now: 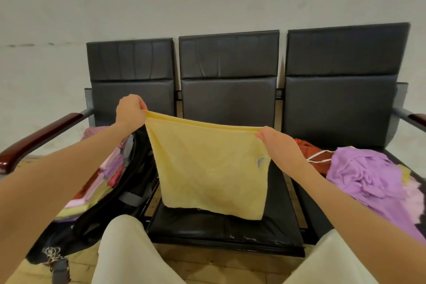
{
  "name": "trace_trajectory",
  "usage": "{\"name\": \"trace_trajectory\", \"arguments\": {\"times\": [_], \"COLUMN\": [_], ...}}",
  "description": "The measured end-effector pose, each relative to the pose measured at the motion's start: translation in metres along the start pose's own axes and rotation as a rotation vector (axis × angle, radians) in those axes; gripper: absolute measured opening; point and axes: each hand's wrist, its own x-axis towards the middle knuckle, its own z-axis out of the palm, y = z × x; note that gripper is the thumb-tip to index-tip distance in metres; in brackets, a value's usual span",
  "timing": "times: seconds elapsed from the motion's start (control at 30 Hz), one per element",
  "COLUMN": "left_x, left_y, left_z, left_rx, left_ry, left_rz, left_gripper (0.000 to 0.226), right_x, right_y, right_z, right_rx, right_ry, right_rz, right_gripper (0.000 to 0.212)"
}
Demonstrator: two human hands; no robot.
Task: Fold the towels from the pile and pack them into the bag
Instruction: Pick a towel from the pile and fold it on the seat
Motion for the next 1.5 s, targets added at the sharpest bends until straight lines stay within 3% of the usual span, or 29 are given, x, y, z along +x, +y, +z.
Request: {"name": "trace_trajectory", "arguments": {"times": [0.17,0.3,0.53,0.67,0.77,0.9,1.0,1.13,1.23,1.37,1.5], "left_x": [0.009,0.013,0.000,-0.001,0.016,0.052,0.080,0.111,0.112,0.082,0.031], "left_y": [-0.006,-0.003,-0.023,-0.029,-0.017,0.006,0.026,0.051,0.055,0.039,0.003], "left_z": [0.020,0.045,0.085,0.101,0.108,0.113,0.117,0.112,0.112,0.127,0.158], "left_rx": [0.047,0.033,0.032,0.101,0.088,-0.043,-0.190,-0.258,-0.235,-0.214,-0.156], "left_ry": [-0.049,-0.093,-0.231,-0.306,-0.227,-0.072,-0.024,0.066,0.084,-0.003,-0.142], "left_rz": [-0.094,-0.138,-0.208,-0.117,-0.003,-0.038,-0.083,0.013,0.054,0.089,0.083], "left_gripper": [0.021,0.022,0.011,0.017,0.020,0.018,0.021,0.013,0.018,0.020,0.017], "right_x": [0.013,0.018,0.005,0.016,0.049,0.094,0.124,0.151,0.150,0.120,0.066], "right_y": [0.014,0.020,0.030,0.030,0.036,0.044,0.051,0.068,0.077,0.076,0.064], "right_z": [0.028,0.044,0.093,0.106,0.105,0.086,0.068,0.042,0.037,0.057,0.104], "right_rx": [-0.100,-0.165,-0.083,-0.099,-0.039,0.122,0.212,0.152,0.204,0.243,0.195], "right_ry": [-0.171,-0.269,-0.406,-0.286,-0.199,-0.092,0.018,0.248,0.388,0.375,0.241], "right_rz": [-0.012,0.036,-0.046,0.120,0.325,0.552,0.643,0.595,0.594,0.580,0.533], "right_gripper": [0.051,0.024,0.032,0.022,0.014,0.023,0.042,0.016,0.009,0.004,0.011]}}
